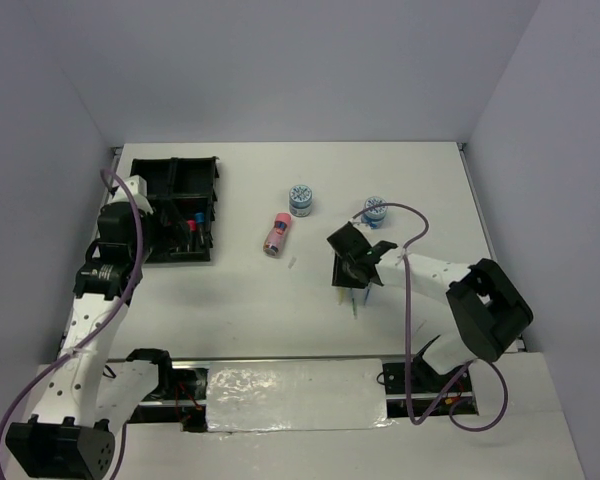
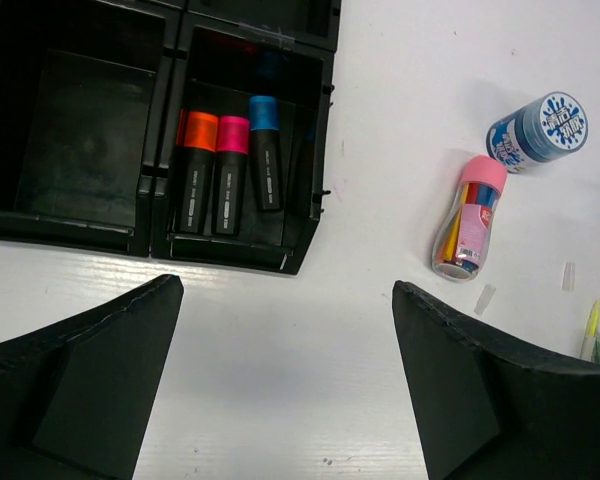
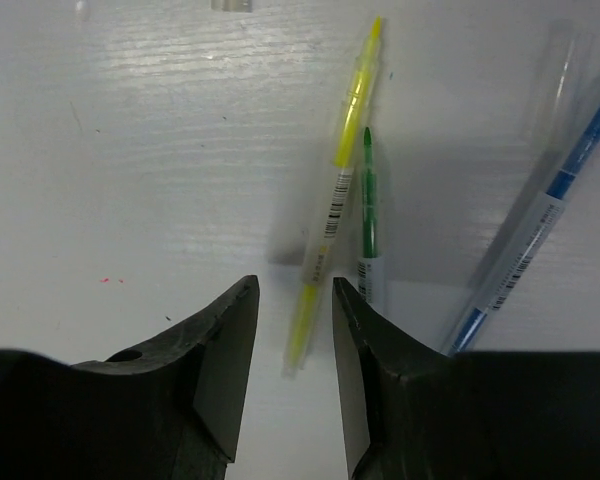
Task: Sort the stationery into containers
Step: Pick up the pen from the center of the board.
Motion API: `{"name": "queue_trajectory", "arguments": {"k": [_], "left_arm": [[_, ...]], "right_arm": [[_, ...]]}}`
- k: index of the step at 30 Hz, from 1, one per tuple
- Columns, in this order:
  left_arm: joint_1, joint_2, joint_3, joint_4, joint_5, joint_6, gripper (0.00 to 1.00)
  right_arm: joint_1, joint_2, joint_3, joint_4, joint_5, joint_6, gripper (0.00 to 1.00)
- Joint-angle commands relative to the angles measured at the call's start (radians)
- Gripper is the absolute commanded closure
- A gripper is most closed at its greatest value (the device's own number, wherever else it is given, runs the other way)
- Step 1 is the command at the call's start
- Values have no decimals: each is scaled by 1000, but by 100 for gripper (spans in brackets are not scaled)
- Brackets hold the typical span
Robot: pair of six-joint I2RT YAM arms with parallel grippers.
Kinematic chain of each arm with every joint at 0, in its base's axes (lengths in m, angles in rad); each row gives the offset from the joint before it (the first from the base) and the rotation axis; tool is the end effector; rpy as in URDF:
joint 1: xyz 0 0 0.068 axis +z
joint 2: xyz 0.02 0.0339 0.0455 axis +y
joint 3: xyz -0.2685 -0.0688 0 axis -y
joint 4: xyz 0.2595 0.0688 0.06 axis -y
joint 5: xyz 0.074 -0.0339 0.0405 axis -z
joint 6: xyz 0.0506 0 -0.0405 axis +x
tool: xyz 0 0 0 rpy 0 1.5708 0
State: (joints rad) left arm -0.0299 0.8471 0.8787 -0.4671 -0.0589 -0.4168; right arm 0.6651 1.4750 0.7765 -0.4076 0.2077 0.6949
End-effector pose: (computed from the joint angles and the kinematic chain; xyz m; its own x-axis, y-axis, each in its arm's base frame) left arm 0.2126 -0.0034 0.3303 -0.3761 -0.3931 -0.8391 -0.1922 0.9190 -0.3443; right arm 0.2323 0.1689 0.1494 -0.8804 0.1058 -0.4623 0.0424 0.9885 0.1454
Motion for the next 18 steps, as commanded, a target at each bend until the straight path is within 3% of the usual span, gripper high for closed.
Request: {"name": "queue_trajectory", "arguments": {"k": [1,11,14,15,17,18], "left_arm": [[-4,-3,14,41,30,26,1],[-11,-3,13,45,44,32,1],[-13,0,14,44,45,33,1],[-13,0,13,44,45,33,1],[-13,0,13,45,47,35,1],[-13,0,13,45,48,35,1]], "right_arm": [[14,24,52,30,42,29,57],[16,116,69,44,53,43,63],[22,139,72,53,45,41,70],[25,145,78,52,44,43,81],[31,153,87,47,42,43,86],[33,162,95,43,44,43,98]]}}
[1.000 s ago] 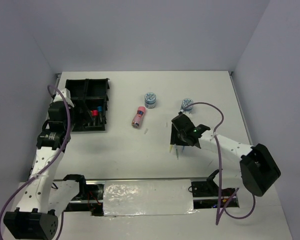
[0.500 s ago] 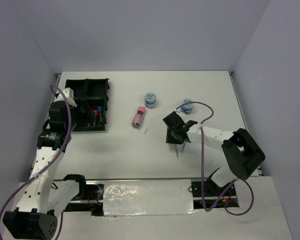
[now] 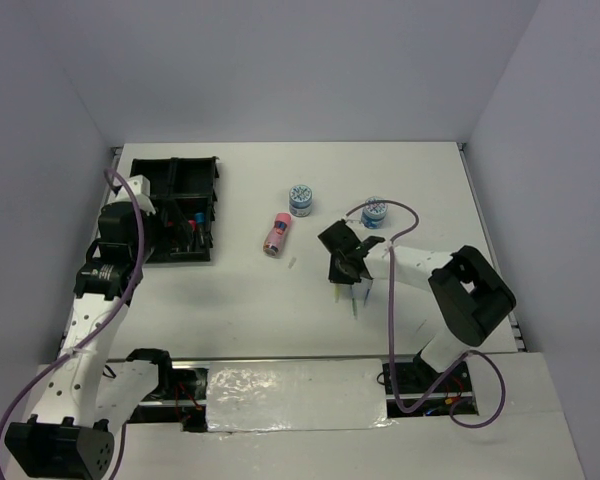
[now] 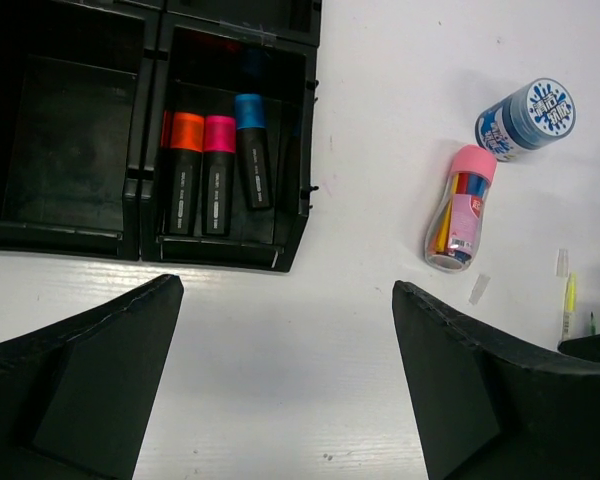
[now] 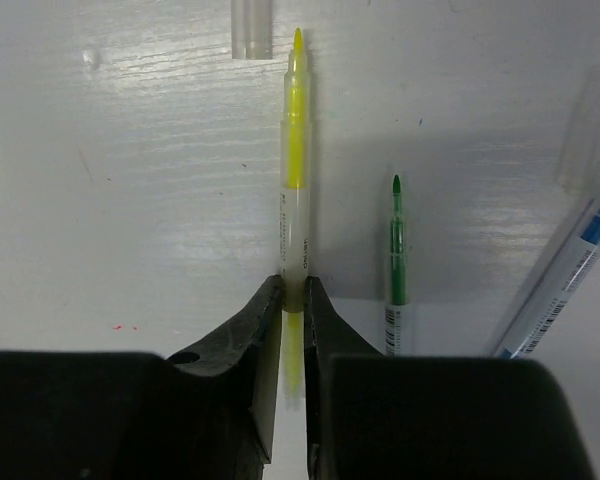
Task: Sort the stationery into containers
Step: Pick up the pen from the center of the board.
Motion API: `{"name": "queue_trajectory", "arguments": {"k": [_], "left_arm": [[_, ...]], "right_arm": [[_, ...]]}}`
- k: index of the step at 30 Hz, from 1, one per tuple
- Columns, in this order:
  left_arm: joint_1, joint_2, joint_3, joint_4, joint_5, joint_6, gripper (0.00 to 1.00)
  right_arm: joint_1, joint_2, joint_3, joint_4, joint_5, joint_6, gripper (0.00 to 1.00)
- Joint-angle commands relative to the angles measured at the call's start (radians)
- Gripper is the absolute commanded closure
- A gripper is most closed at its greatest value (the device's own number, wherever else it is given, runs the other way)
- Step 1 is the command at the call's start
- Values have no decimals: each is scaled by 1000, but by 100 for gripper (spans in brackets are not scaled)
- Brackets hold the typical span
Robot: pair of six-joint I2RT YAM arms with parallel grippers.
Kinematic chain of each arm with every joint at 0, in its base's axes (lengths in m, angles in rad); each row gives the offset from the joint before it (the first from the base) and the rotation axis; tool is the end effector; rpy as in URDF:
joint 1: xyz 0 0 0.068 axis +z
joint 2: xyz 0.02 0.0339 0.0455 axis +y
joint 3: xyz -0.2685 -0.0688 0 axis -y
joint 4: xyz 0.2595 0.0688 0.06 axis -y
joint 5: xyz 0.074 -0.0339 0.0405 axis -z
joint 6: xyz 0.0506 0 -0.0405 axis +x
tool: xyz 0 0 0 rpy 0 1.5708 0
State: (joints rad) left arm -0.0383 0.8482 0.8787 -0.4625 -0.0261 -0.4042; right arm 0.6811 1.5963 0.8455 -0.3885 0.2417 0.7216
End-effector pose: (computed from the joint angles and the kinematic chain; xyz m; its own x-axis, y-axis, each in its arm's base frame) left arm 0.2130 -0.0068 0.3306 -0.3904 -0.3785 -0.8392 -0.1511 0.9256 -0.3471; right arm 0.2477 0.1852 0.1369 -0.8823 0.1105 -0.4576 0.0656 0.9914 0.1131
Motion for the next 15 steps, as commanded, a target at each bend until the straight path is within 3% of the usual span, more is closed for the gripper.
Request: {"name": "queue_trajectory", "arguments": {"k": [1,5,7,10,13,15], "left_arm": [[-6,2,11,44,18,30,1],[-26,32,16,58,95,51,1],[-46,67,26,59,118,48,1],[-191,158,110,0,8,-1,1],[-514,280,218,-36,-174,-77,1],[-601,363,247,-19,-198,-122,1]], "right_arm": [[18,42,30,20,11,16,100],[26,11,43,5,8,9,100],[29,-95,29,-10,8,12,100],[37,-310,10,-47,8,-1,100],[37,-496,4,-105,22,-34,100],[35,-554,21,-194,65,-48,100]]}}
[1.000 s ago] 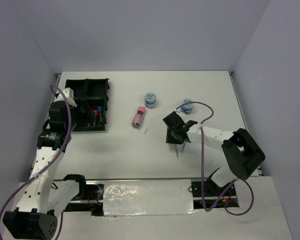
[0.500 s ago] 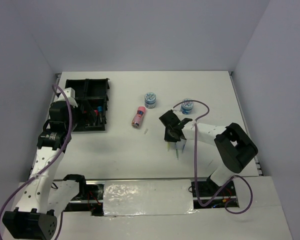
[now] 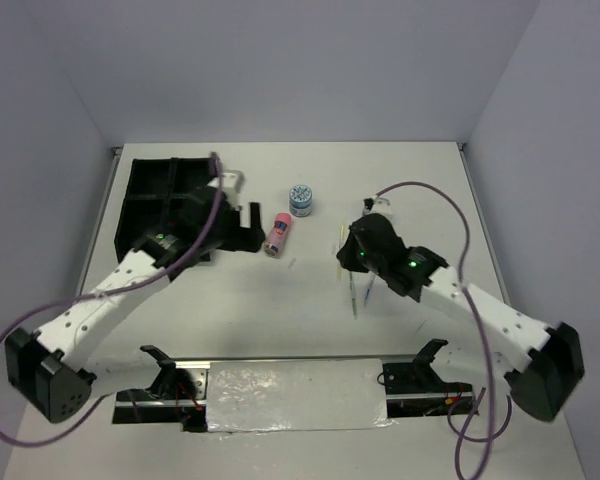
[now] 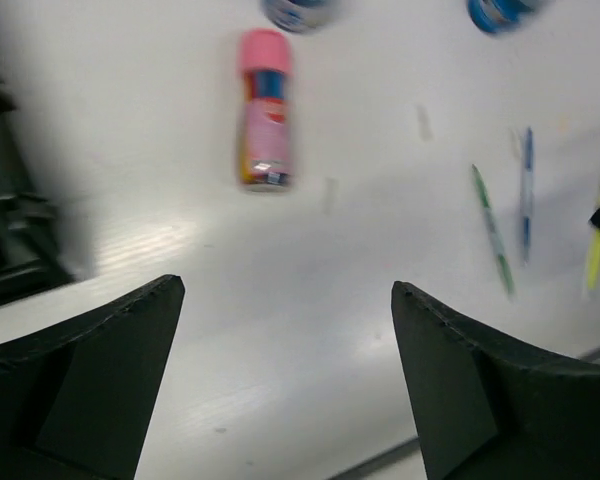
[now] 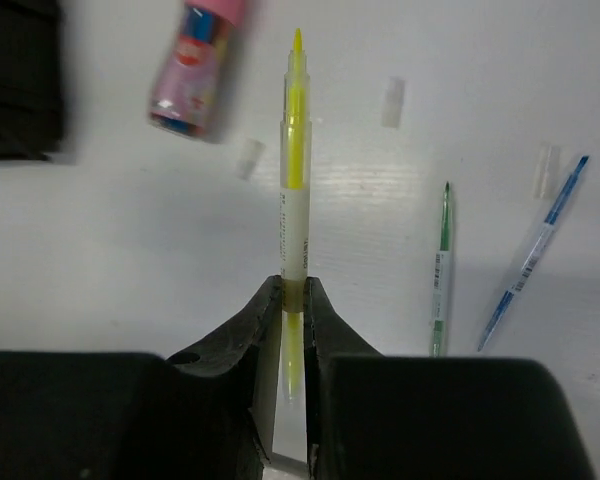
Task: Sort the stationery into containers
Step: Pick up the pen from the center of the board, then pick up the pen cap from the center of the board.
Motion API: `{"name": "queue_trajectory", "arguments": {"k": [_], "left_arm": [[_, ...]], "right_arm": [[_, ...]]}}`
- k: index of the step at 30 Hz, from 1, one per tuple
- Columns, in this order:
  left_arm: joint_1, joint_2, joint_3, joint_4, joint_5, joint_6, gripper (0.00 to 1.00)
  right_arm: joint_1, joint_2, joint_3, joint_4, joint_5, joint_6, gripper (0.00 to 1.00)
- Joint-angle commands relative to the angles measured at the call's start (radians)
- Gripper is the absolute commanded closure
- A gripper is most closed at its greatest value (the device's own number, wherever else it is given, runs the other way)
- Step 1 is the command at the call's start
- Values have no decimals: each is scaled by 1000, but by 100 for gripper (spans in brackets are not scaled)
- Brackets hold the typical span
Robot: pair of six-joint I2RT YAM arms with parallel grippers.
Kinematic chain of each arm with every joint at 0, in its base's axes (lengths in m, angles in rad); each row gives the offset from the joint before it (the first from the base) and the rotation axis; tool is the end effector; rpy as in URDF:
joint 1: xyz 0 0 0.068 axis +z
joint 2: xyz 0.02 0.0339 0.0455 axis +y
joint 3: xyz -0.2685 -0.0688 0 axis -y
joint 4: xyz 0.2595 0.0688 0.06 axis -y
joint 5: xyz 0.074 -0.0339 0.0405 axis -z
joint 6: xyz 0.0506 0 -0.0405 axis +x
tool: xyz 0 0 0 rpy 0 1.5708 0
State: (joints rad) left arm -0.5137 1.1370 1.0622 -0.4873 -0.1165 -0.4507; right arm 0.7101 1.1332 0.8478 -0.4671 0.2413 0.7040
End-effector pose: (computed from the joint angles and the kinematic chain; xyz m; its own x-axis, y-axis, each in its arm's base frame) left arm 0.2429 -0.1303 0.3313 -0.5931 -0.1621 -0.7886 0.1600 0.9362 -0.3128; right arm 0.2066 0.1616 0.2571 -0.7192 0.2106 -0.6621 -0.0462 0.9364 0.3480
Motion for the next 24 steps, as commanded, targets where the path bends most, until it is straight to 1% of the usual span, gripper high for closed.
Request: {"name": "queue_trajectory", "arguments": {"k": [1,2,3,4,6,7,9,12,15,18,24], "left_arm": [[-187,172,97,9,-107,-83,3],[-212,222,117,13,-113,-88,5],[-235,271,134,21,-111,-83,6],[-252,365,156,23,-101,-77,8],[-290,456,222,9,-71,-60,9],[-298,524,252,4,-75,-62,13],[-298,584,260,24,-77,-66,20],[-302,624,269,29,-74,-72,21],[-304,626,257,44,-84,-85,20],[-302,642,271,49,-89,-89,20],[-302,721,352,-19,-109,-69,22]], "right_arm": [[3,-116,20,-143,76,-34,100],[2,-165,17,-192,87,-34,100],[0,-193,8,-206,92,-38,100],[0,-219,-2,-217,90,-41,100],[-3,-298,-39,-258,90,-35,100],[-6,-326,-52,-272,95,-34,100],[-5,-398,-81,-306,98,-31,100],[-8,-478,-108,-331,82,-38,100],[-6,-524,-134,-329,78,-43,100],[-8,-524,-139,-314,58,-43,100],[-8,-526,-144,-294,47,-46,100]]}}
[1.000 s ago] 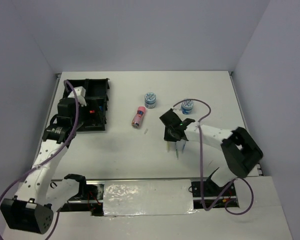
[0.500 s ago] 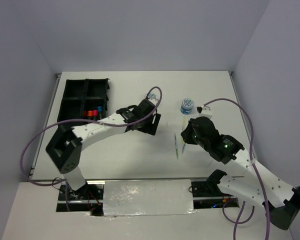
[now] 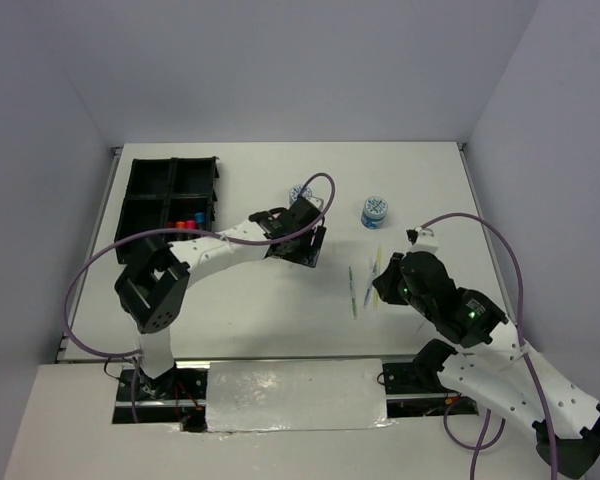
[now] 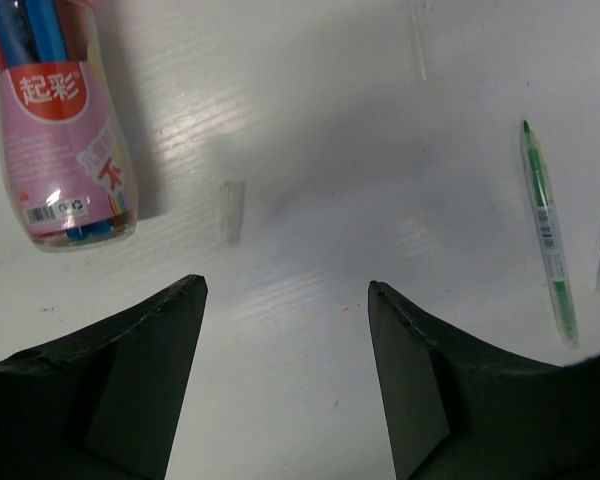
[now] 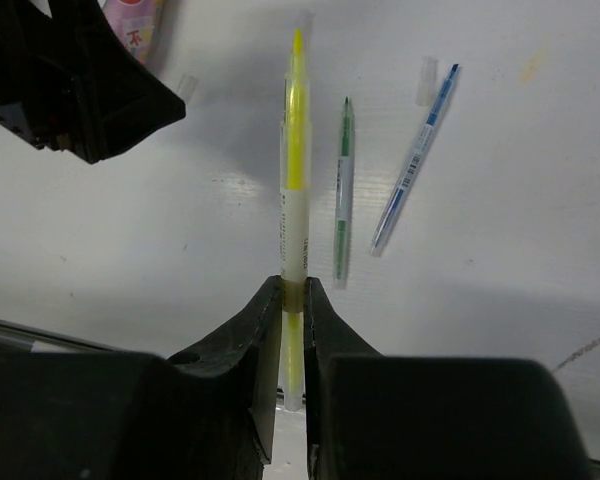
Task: Sort the stationery into containers
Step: Pick up the pen cap from the center of the board.
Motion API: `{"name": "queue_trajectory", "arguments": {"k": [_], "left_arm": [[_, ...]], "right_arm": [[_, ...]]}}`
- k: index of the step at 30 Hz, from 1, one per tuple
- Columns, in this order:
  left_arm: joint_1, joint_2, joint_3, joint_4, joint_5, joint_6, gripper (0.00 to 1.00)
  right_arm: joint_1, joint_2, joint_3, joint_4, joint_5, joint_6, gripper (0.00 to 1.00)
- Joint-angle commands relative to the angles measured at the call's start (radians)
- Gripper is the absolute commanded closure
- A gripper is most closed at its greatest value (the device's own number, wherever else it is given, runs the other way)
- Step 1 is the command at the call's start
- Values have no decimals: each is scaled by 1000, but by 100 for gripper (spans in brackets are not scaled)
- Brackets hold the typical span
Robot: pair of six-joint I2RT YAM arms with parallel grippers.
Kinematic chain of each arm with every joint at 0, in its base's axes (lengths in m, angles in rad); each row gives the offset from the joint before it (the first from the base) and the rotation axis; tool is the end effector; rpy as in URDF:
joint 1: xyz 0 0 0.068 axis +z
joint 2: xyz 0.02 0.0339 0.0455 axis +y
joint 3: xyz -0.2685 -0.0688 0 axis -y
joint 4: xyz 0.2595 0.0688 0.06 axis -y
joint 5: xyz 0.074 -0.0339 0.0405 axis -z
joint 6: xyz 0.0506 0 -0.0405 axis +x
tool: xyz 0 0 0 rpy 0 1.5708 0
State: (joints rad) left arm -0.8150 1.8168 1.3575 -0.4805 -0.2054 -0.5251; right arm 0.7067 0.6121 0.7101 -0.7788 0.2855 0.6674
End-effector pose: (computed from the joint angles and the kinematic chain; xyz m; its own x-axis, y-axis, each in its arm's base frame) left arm 0.2938 -0.2967 0.2129 -0.7950 0.1279 -0.5930 0.2674 0.9513 -0.1532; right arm 0.1217 0.0852 0.2757 -0.6586 0.2186 -0.7201 -0.0624 0.9377 0.3417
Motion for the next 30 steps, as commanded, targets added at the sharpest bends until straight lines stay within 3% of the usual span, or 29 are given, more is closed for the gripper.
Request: {"name": "queue_trajectory", "arguments": {"k": [1,5,14,18,25,27,30], "left_arm": [[-3,45,64,-27,-12,7,22],[-3,81,143,-21,21,14,22],[-9,396,520,-104,23,-67,29],[-24,499,675,-214,-58,-91,32],[-24,542,637,-179,-49,-125,35],[-26,567,657,-190,-42,-127,41],[-33,579,663,-194,-51,-131,43]], "right_arm": [[-4,-12,-9,18,4,-8,100],[-4,-38,-3,9,14,6,100],[-3,-44,14,-23,17,9,100],[-1,-77,20,-37,4,6,100],[-1,-120,29,-48,-14,-8,100],[-3,-123,28,-48,-23,-12,100],[-3,-130,25,-43,-37,-19,100]]}}
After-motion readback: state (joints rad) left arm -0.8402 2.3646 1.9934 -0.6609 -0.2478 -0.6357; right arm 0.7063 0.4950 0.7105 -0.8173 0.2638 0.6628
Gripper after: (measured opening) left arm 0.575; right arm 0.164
